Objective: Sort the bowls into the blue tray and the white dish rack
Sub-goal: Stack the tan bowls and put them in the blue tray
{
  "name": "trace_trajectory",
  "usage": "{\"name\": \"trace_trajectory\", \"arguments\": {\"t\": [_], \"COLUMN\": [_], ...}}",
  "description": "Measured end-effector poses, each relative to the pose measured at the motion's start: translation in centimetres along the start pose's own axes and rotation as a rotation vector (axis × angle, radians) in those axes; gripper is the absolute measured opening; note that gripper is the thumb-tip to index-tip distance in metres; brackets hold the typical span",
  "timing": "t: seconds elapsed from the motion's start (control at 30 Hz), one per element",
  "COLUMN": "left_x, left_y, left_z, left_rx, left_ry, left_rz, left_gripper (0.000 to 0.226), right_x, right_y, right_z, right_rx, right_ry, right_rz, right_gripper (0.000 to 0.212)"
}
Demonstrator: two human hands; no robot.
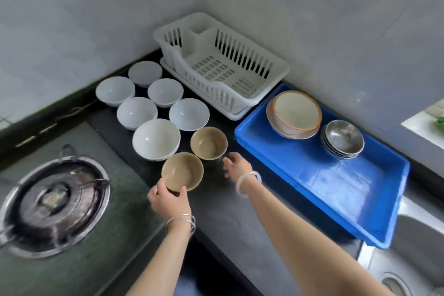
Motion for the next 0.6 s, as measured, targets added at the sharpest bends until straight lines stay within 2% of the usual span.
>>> {"name": "trace_trajectory", "arguments": {"t": [0.13,0.3,0.43,0.6], "left_x": [-0.3,-1.3,-2.4,-3.6], "left_y": [-2.0,-3.4,-3.9,-4.1], "left_z": [-2.2,-3.0,-3.4,-3.6], "left_rx": [0.164,0.175,0.224,0.251], "left_ry": [0.144,0.169,0.285,0.34], "left_rz": [-0.091,-0.207,-0.288,-0.388], "left_gripper": [0.058,0.049,0.051,0.049], "right_x": [-1.4,-1.8,-0.5,1.9], "right_y": [-1.6,-2.6,-2.0,0.9], "right_z": [-1.5,-2.2,-2.2,-2.6], "right_rx": [-0.046,-0.062,-0.068,0.017], "right_ry": [-0.011,-0.05,-0.118,-0.141], "right_rz": [-0.01,0.038,0.107,0.168], "right_gripper": [0.042,0.032,0.038,0.03]}}
Point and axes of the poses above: each hand's wrist, its own y-axis away from the middle knuckle, its own x-axis out of the back of the hand, z = x × y, the point moved 9 cm from there along -y, towards the middle knuckle, and after that the axes turned 1 degree about x, right-handed, at the moved point
